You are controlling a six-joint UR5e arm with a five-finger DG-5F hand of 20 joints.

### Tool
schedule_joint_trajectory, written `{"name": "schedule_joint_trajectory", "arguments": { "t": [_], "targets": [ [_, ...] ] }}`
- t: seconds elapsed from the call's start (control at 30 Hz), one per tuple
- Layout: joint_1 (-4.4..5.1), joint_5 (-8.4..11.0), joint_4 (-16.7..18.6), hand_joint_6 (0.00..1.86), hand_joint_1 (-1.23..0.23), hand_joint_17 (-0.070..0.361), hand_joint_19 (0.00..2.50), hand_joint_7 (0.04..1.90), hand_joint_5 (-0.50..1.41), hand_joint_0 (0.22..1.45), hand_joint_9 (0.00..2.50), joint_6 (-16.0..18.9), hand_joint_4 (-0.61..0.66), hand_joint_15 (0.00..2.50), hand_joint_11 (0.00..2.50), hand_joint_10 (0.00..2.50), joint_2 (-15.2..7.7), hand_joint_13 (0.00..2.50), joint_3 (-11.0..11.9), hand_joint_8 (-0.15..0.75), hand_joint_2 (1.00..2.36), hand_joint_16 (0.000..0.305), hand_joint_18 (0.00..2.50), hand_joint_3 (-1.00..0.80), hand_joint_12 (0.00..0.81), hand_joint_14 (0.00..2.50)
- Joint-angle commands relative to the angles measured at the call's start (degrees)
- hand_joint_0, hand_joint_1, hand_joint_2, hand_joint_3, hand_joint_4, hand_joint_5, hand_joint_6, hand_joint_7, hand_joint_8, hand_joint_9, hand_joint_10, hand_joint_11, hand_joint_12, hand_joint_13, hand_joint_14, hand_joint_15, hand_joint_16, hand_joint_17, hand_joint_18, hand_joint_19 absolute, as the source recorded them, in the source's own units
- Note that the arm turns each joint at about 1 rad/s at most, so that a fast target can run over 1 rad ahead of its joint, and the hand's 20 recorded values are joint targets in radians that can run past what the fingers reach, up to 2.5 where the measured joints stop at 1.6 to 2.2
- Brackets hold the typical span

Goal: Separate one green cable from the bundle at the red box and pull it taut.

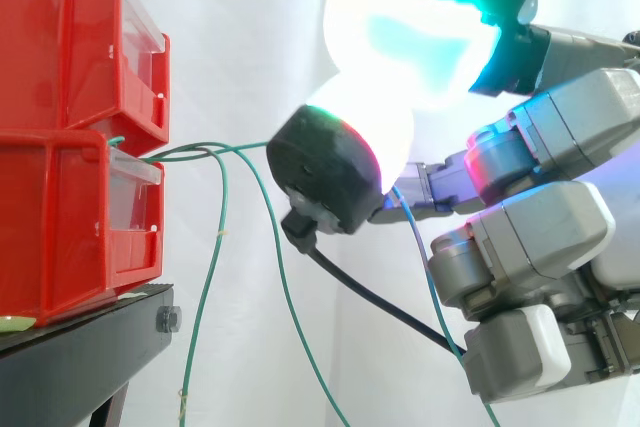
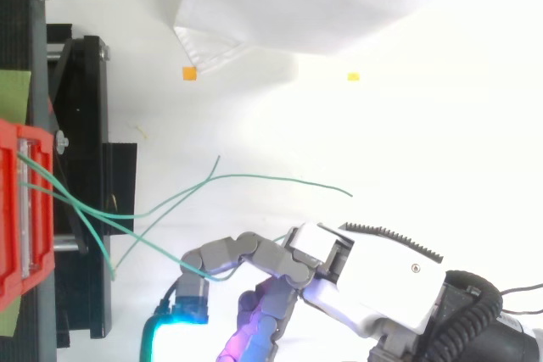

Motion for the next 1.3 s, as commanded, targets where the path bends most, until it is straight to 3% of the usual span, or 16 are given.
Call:
{"name": "schedule_joint_trajectory", "arguments": {
  "t": [0.0, 0.07, 0.2, 0.3, 0.37, 0.43, 0.57, 0.73, 0.83, 0.97, 1.0, 1.03, 1.13, 1.17, 1.2, 1.27],
  "targets": [
    [-0.02, 0.00, 0.1, 0.76, -1.01, 0.091, 1.18, 1.15, -0.01, 0.56, 1.69, -0.1, 0.03, 1.58, 1.46, 0.02, 0.0, 1.30, 0.0, 0.258, 1.00, 0.041, 0.92, -0.50, 0.299, 0.01],
    [-0.02, 0.00, 0.1, 0.50, -0.96, 0.099, 1.18, 1.43, 0.06, 0.52, 1.70, -0.2, 0.13, 1.54, 1.27, 0.02, 0.0, 1.30, 0.0, 0.255, 1.00, 0.044, 0.93, -0.50, 0.309, 0.01],
    [-0.02, 0.00, 0.1, 0.50, -0.84, 0.104, 1.15, 0.95, 0.05, 0.49, 1.69, -0.2, 0.27, 1.43, 0.89, 0.03, 0.0, 1.30, -0.1, 0.214, 1.00, 0.046, 0.96, -0.50, 0.314, 0.01],
    [-0.02, 0.00, 0.1, 0.50, -0.80, 0.106, 1.14, 0.88, 0.05, 0.48, 1.67, -0.3, 0.27, 1.37, 0.78, 0.02, 0.0, 1.30, 0.0, 0.207, 1.00, 0.047, 0.96, -0.50, 0.319, 0.01],
    [-0.02, 0.00, 0.2, 0.50, -0.86, 0.096, 1.16, 1.04, 0.08, 0.52, 1.73, -0.3, 0.17, 1.38, 0.80, 0.02, 0.0, 1.32, 0.0, 0.178, 1.00, 0.043, 0.94, -0.50, 0.293, 0.02],
    [-0.02, 0.00, 0.2, 0.50, -0.98, 0.080, 1.18, 1.19, 0.11, 0.66, 1.83, -0.3, 0.07, 1.39, 0.84, 0.03, 0.0, 1.36, 0.0, 0.171, 1.00, 0.036, 0.96, -0.50, 0.263, 0.02],
    [-0.02, 0.00, 0.2, 0.50, -1.04, 0.075, 1.17, 1.26, 0.12, 0.71, 1.94, -0.3, 0.05, 1.41, 0.94, 0.03, 0.0, 1.42, 0.0, 0.170, 1.00, 0.033, 1.02, -0.50, 0.264, 0.02],
    [-0.02, 0.00, 0.3, 0.50, -1.07, 0.076, 1.16, 1.32, 0.14, 0.66, 2.04, -0.3, 0.04, 1.40, 0.89, 0.03, 0.0, 1.50, 0.0, 0.156, 1.03, 0.034, 1.10, -0.04, 0.261, 0.02],
    [0.07, 0.00, 0.3, 0.50, -1.06, 0.093, 1.10, 1.34, 0.14, 0.65, 2.07, -0.3, 0.01, 1.37, 0.84, 0.03, 0.0, 1.54, 0.0, 0.172, 1.02, 0.042, 1.17, 0.03, 0.302, 0.02],
    [0.07, 0.00, 0.6, 0.52, -1.03, 0.105, 1.10, 1.42, 0.13, 0.64, 2.03, -0.9, -0.13, 1.38, 0.97, 0.03, 0.0, 1.52, 0.0, 0.217, 1.02, 0.047, 1.18, -0.07, 0.324, 0.02],
    [-0.02, 0.00, 0.7, 0.61, -1.02, 0.115, 1.09, 1.25, 0.09, 0.63, 2.03, -1.1, -0.10, 1.38, 1.08, 0.03, 0.0, 1.52, 0.0, 0.238, 1.02, 0.051, 1.19, -0.12, 0.332, 0.02],
    [-0.02, 0.00, 0.7, 0.78, -0.99, 0.144, 1.07, 1.10, 0.00, 0.60, 1.97, -1.1, -0.04, 1.50, 1.48, 0.03, 0.0, 1.56, 0.0, 0.251, 1.02, 0.064, 1.32, -0.26, 0.322, 0.02],
    [-0.02, 0.00, 1.0, 0.72, -0.96, 0.163, 1.04, 1.16, -0.05, 0.57, 1.81, -1.3, -0.04, 1.61, 1.82, 0.01, 0.0, 1.57, 0.0, 0.246, 1.01, 0.072, 1.51, -0.36, 0.321, 0.01],
    [-0.02, 0.00, 1.0, 0.72, -0.96, 0.164, 1.05, 1.14, -0.06, 0.56, 1.76, -1.3, -0.03, 1.62, 1.87, 0.00, 0.0, 1.57, 0.0, 0.242, 1.01, 0.073, 1.53, -0.37, 0.324, 0.01],
    [-0.02, 0.00, 1.0, 0.67, -0.96, 0.169, 1.06, 1.12, -0.09, 0.55, 1.59, -1.3, -0.02, 1.68, 1.74, 0.32, 0.0, 1.56, 0.0, 0.251, 1.01, 0.075, 1.58, -0.39, 0.333, 0.01],
    [0.07, 0.00, 1.0, 0.53, -0.95, 0.170, 1.09, 1.27, -0.10, 0.54, 1.43, -1.3, -0.02, 1.73, 1.59, 0.51, 0.0, 1.54, 0.0, 0.265, 1.00, 0.076, 1.62, -0.44, 0.338, 0.00]
  ]
}}
